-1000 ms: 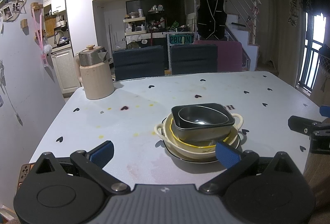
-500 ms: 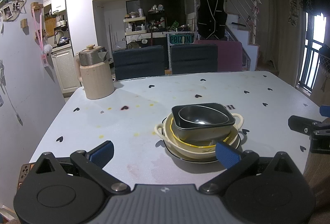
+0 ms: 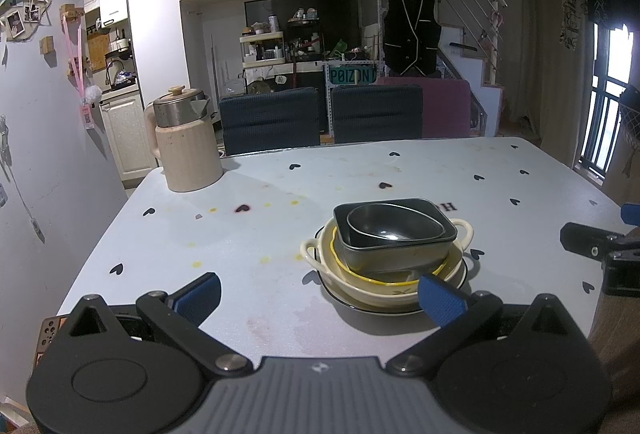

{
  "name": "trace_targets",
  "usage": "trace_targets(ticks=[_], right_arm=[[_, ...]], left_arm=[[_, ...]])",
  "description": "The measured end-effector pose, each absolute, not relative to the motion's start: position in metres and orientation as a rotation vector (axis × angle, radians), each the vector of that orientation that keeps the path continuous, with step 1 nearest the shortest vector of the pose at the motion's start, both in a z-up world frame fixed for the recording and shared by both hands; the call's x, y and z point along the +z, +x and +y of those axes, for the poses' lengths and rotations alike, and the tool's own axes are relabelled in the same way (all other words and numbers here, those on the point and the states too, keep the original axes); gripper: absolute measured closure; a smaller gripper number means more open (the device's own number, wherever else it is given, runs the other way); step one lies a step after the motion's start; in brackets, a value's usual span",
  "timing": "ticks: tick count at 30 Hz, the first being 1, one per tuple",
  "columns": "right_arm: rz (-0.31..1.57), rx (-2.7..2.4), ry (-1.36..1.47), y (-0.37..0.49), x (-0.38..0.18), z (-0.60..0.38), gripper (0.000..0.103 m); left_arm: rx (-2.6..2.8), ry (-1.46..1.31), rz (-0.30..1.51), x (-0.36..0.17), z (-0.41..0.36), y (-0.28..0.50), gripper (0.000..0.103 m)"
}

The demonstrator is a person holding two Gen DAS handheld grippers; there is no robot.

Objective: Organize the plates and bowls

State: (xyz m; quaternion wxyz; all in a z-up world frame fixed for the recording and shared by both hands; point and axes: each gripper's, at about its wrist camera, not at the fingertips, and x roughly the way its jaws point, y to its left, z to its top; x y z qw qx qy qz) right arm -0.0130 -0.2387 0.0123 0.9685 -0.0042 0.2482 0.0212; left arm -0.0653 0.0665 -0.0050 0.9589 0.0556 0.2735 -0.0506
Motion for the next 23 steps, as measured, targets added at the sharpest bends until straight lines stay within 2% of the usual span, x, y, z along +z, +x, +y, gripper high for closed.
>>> trace_targets(ticks=[23], right_arm=[[0.502,0.041,-0.008,-0.0130,0.0122,-0.2373,0.000]], left_arm=[[-0.096,0.114,0.553,-0.0071,0.0690,-0.0643,0.000]])
